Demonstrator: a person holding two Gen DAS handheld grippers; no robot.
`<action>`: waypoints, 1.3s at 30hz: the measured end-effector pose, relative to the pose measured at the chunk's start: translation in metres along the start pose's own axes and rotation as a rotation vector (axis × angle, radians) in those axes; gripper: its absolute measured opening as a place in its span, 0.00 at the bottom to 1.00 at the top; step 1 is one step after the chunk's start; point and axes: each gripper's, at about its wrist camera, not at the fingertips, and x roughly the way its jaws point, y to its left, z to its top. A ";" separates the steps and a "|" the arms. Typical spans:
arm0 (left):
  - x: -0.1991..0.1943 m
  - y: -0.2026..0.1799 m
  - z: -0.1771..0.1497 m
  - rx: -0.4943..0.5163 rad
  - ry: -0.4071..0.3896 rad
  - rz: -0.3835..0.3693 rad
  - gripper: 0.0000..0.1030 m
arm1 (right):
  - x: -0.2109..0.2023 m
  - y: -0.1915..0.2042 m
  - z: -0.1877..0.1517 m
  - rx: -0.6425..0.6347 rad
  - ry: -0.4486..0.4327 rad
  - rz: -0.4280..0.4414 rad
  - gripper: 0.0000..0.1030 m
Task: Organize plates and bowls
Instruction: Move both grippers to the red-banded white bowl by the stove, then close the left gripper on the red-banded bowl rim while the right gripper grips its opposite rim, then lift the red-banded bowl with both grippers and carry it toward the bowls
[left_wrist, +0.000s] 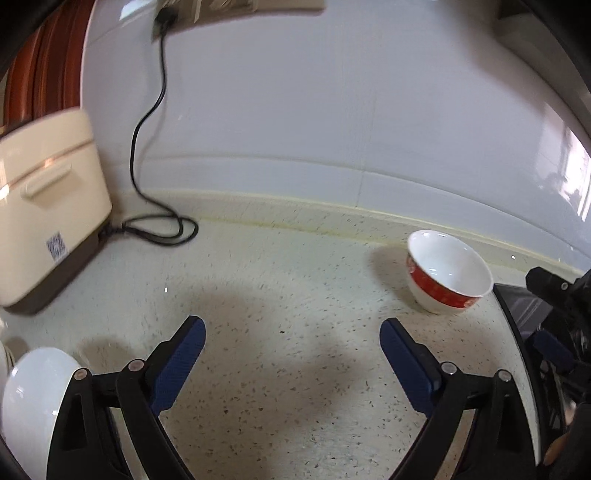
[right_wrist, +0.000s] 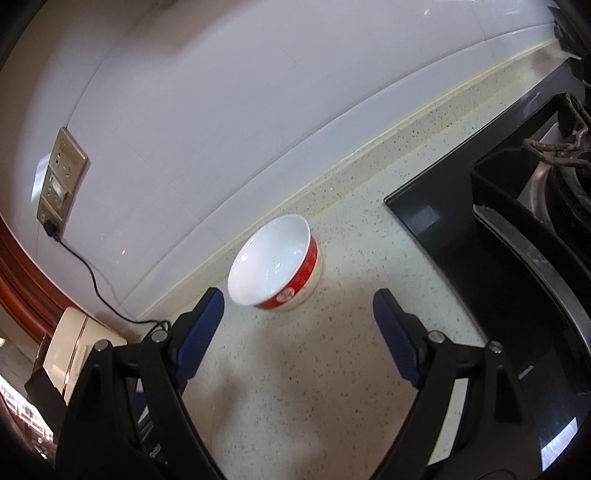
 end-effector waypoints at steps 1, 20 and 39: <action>0.001 0.001 -0.001 -0.013 0.008 0.004 0.94 | 0.009 0.001 0.001 -0.005 0.017 0.000 0.84; -0.007 -0.011 0.001 0.004 -0.025 -0.078 0.94 | 0.119 0.019 0.025 0.004 0.312 -0.134 0.45; 0.032 -0.019 -0.011 -0.026 0.254 -0.318 0.93 | 0.029 -0.015 -0.020 -0.038 0.397 0.066 0.35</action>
